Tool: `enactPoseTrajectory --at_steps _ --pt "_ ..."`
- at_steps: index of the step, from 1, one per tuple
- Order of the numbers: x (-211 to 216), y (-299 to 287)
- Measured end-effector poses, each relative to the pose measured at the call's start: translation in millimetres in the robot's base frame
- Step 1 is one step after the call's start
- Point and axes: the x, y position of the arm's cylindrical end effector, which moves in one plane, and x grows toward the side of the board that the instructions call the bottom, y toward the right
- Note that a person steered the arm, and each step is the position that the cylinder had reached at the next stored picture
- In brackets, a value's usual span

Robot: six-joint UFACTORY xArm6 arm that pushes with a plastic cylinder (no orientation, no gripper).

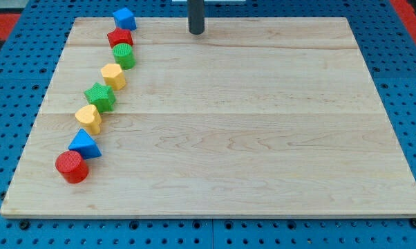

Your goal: Place the green circle to the top left of hexagon

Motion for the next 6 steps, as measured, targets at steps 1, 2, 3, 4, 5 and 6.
enactPoseTrajectory --at_steps 1,2,3,4,5,6 --pt "31.0 -30.1" --pt "35.2 -44.9" --pt "46.0 -66.8" --pt "51.8 -117.0" --pt "60.5 -143.6" --pt "61.7 -126.2"
